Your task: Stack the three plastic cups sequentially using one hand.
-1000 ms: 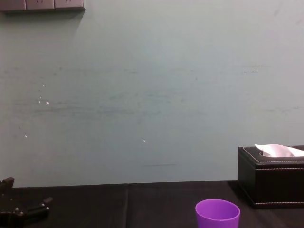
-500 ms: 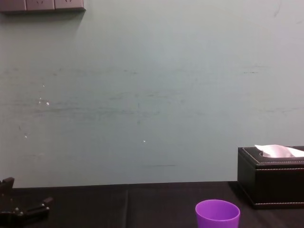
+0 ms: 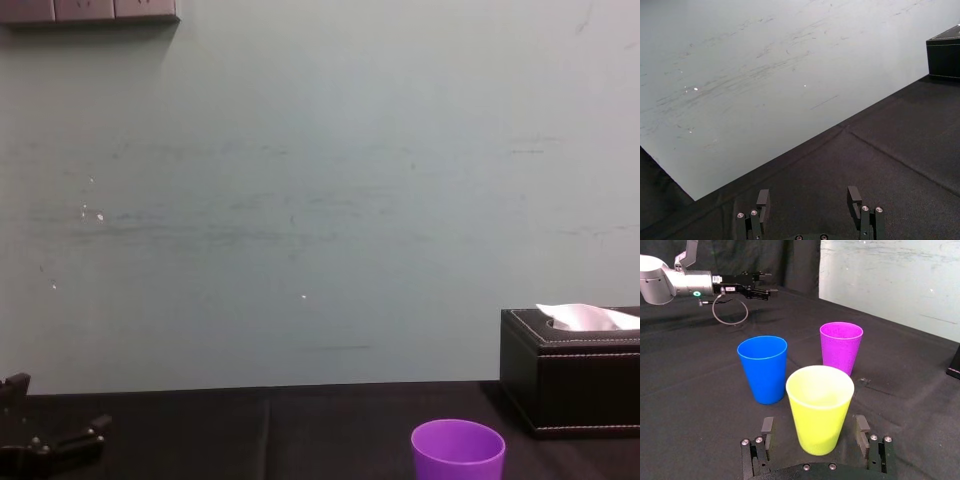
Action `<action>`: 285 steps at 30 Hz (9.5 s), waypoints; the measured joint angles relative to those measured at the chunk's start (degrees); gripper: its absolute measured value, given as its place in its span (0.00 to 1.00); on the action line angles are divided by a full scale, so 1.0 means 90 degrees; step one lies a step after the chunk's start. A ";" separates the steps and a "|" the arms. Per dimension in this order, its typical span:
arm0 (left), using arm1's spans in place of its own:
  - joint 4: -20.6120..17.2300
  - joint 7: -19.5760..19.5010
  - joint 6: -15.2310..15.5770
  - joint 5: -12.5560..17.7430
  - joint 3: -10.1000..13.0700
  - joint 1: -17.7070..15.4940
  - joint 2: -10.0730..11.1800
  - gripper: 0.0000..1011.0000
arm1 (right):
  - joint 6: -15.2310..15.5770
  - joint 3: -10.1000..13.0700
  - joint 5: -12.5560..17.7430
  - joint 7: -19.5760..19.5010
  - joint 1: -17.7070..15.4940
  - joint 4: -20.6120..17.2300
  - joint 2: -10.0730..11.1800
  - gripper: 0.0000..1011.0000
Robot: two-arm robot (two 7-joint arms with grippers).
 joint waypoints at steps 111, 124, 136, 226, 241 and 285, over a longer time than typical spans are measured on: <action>0.0000 0.0000 0.0000 0.0000 0.0000 0.0000 0.0000 1.00 | 0.1793 -0.0366 -0.0295 -0.1062 0.1610 -0.1132 -0.0181 0.73; 0.0000 0.0000 0.0000 0.0000 0.0000 0.0000 0.0000 1.00 | 0.1910 -0.1017 -0.0757 -0.1005 0.2479 -0.0481 -0.0655 0.73; 0.0000 0.0000 0.0000 -0.0001 0.0000 0.0000 0.0000 1.00 | 0.1948 -0.1326 -0.0900 -0.0890 0.2890 -0.0085 -0.0937 0.73; 0.0000 0.0000 0.0000 0.0000 0.0000 0.0000 0.0000 1.00 | 0.1643 -0.1582 -0.0807 -0.0525 0.3259 0.0591 -0.1091 0.99; 0.0000 0.0000 0.0000 -0.0001 0.0000 0.0000 0.0000 1.00 | 0.1409 -0.1272 -0.0234 -0.0142 0.2436 -0.0085 -0.0303 0.99; 0.0000 0.0000 0.0000 0.0000 0.0000 0.0000 0.0000 1.00 | 0.1166 -0.1875 -0.0062 0.0631 0.2187 0.0109 -0.0065 0.99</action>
